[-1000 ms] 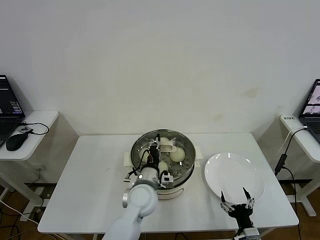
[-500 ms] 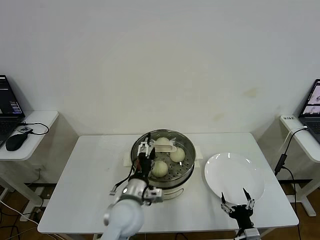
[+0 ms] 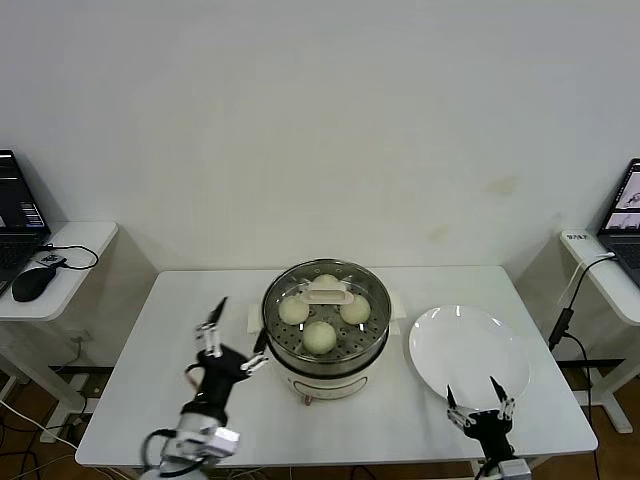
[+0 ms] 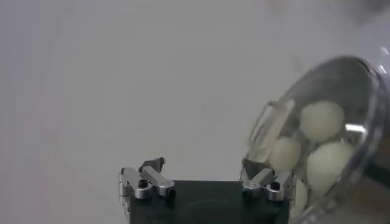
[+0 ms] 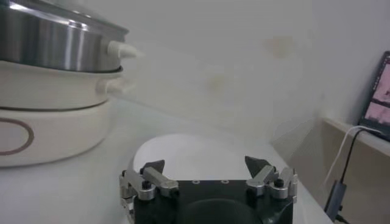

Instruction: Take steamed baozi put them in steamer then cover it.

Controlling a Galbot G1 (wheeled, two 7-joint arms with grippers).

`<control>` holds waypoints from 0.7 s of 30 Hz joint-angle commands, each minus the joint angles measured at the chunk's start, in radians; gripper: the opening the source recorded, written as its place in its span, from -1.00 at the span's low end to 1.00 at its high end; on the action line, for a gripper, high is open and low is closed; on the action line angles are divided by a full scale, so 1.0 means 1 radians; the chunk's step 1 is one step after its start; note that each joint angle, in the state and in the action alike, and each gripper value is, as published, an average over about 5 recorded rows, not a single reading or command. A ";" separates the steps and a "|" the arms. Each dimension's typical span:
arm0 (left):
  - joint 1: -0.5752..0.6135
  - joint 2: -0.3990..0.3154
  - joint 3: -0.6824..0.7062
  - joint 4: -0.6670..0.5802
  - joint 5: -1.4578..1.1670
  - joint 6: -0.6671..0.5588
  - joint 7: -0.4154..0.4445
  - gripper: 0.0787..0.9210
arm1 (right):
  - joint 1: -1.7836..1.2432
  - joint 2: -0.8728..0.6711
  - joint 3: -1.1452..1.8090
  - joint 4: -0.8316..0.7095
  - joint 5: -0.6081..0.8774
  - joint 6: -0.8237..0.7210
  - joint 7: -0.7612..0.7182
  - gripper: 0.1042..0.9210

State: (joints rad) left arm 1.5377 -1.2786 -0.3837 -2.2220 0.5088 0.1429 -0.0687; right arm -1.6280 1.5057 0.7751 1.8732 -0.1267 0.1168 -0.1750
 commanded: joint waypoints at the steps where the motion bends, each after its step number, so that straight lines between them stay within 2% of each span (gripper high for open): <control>1: 0.229 0.034 -0.197 0.061 -0.778 -0.165 -0.171 0.77 | -0.044 -0.052 -0.008 0.041 0.102 0.006 -0.011 0.76; 6: 0.301 0.028 -0.206 0.115 -0.771 -0.235 -0.163 0.77 | -0.089 -0.111 -0.034 0.067 0.197 0.036 -0.014 0.76; 12: 0.300 0.012 -0.193 0.150 -0.794 -0.279 -0.140 0.77 | -0.125 -0.154 -0.063 0.077 0.279 0.086 0.009 0.76; 21: 0.297 -0.019 -0.167 0.148 -0.855 -0.267 -0.134 0.77 | -0.164 -0.190 -0.128 0.120 0.361 0.063 0.048 0.76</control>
State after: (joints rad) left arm 1.7869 -1.2789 -0.5386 -2.1007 -0.1979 -0.0803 -0.1917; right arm -1.7453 1.3695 0.7067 1.9528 0.1080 0.1799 -0.1581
